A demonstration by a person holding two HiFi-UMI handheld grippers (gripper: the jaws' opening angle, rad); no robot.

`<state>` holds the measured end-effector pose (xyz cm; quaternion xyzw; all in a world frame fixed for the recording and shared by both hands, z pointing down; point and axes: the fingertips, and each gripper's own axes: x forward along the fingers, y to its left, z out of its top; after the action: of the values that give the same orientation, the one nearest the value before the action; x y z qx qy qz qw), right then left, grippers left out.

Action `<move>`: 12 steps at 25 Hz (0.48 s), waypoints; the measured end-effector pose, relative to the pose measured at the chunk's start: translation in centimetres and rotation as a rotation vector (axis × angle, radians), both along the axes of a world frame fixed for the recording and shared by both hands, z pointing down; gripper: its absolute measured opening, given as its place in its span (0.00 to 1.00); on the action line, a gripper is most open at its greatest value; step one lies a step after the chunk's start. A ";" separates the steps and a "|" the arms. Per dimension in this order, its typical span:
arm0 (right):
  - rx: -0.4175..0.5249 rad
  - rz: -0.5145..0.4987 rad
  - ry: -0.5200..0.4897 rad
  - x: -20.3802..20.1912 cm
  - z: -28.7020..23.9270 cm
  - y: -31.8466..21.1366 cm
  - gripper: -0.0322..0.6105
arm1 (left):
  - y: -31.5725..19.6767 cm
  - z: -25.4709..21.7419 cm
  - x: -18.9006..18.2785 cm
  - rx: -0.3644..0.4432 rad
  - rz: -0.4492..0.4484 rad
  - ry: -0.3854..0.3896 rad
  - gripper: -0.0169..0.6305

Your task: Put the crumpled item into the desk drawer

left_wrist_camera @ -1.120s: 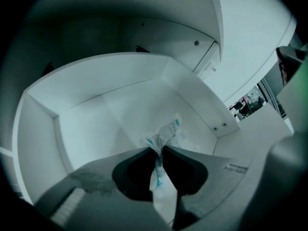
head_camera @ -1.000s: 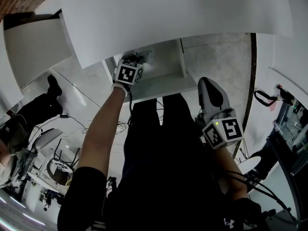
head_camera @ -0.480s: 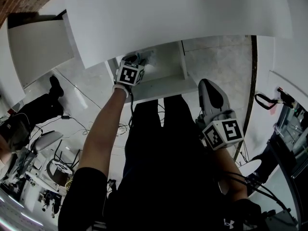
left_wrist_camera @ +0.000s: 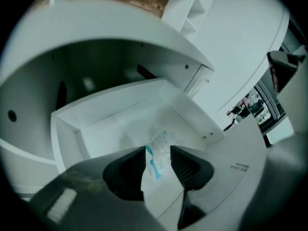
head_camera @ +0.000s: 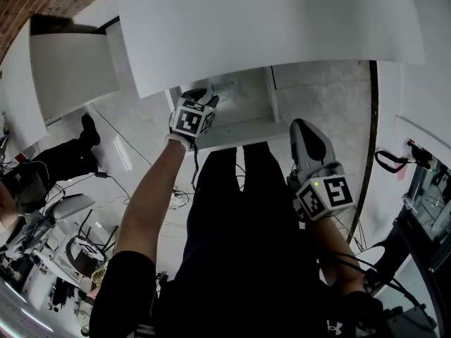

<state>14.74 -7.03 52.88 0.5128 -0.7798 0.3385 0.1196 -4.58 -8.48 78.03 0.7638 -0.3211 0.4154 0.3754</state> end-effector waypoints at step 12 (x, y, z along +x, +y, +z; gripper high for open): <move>0.117 -0.039 -0.006 -1.4 -4.5 -0.7 0.05 | -0.8 -16.7 1.2 0.256 -0.119 0.229 0.27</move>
<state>13.32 -7.75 48.35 0.5025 -0.8085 0.2916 0.0937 -3.33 -9.27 61.34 0.8272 -0.3713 0.2585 0.3332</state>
